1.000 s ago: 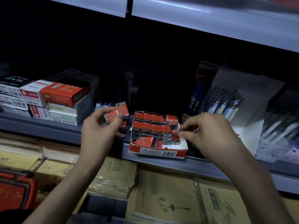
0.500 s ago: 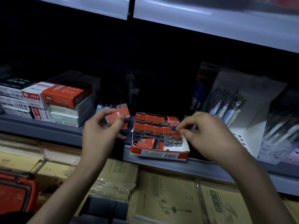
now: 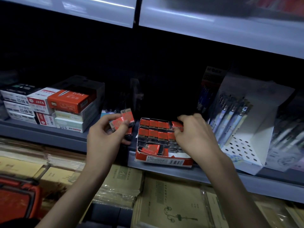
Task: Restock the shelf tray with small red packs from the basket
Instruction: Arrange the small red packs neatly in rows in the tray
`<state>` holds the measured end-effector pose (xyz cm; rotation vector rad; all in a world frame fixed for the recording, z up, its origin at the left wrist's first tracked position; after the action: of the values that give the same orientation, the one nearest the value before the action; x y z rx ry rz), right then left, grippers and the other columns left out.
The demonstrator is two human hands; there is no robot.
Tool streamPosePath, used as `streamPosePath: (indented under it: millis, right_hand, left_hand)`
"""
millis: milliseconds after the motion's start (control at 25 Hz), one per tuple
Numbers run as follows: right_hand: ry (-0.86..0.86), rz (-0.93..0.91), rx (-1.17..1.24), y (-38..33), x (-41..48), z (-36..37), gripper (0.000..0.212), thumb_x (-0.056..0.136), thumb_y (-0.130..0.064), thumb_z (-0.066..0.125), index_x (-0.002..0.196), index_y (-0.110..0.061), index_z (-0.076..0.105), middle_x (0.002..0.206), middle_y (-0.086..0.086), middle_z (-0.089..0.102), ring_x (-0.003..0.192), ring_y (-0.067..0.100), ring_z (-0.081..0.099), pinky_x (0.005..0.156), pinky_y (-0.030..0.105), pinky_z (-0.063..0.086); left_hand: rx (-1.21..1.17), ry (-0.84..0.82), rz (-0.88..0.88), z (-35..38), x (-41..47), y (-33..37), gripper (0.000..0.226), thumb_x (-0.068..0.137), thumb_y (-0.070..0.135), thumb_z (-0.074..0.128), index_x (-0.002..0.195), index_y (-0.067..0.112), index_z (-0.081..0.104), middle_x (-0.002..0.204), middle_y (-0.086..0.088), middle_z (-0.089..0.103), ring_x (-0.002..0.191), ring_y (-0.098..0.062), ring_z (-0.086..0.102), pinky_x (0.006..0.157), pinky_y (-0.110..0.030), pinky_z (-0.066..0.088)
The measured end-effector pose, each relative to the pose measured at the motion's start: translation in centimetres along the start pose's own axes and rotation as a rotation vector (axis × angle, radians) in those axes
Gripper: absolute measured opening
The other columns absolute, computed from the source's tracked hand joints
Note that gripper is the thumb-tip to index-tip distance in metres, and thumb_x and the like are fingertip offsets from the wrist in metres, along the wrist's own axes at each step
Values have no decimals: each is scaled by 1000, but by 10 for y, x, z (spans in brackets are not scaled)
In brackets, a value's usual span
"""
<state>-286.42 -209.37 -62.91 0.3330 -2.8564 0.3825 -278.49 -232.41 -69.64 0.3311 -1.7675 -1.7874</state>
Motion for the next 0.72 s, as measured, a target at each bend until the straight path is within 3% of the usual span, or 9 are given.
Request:
streamPosePath:
  millis: [120, 280, 520, 720]
  right_hand:
    - [-2, -6, 26, 1, -3, 1, 40, 99, -23, 57, 139, -25, 60, 132, 5, 53, 109, 27, 61, 84, 34, 49]
    - [107, -110, 7, -8, -9, -21, 24, 93, -21, 66, 116, -27, 61, 103, -4, 59, 87, 16, 58, 67, 32, 45]
    - [150, -204, 15, -6, -30, -49, 29, 94, -34, 64, 123, -30, 62, 102, -11, 63, 85, 11, 57, 74, 32, 49]
    - [117, -199, -67, 9, -37, -45, 16, 93, -43, 68, 96, -29, 63, 82, -10, 64, 76, 11, 58, 65, 29, 45]
  left_hand:
    - [-5, 1, 3, 0, 0, 1, 16, 93, 23, 75, 108, 21, 73, 88, 2, 79, 65, -22, 76, 69, -43, 63]
    - [-7, -11, 11, 2, 0, 1, 17, 93, 23, 76, 109, 20, 73, 90, 0, 79, 69, -20, 77, 73, -50, 65]
    - [-1, -14, 16, 1, 0, 1, 14, 93, 22, 75, 107, 23, 74, 88, 2, 79, 68, -23, 77, 70, -42, 65]
    - [18, -8, 23, 3, -1, 0, 15, 93, 23, 75, 107, 24, 73, 86, 1, 79, 65, -22, 76, 72, -44, 64]
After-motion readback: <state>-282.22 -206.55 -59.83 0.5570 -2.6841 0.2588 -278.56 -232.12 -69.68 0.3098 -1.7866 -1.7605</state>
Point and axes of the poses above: each hand's wrist, its own x-axis towards the middle knuckle, its own z-axis out of the palm, y = z × x, the point moved 9 cm from there along x, towards the middle knuckle
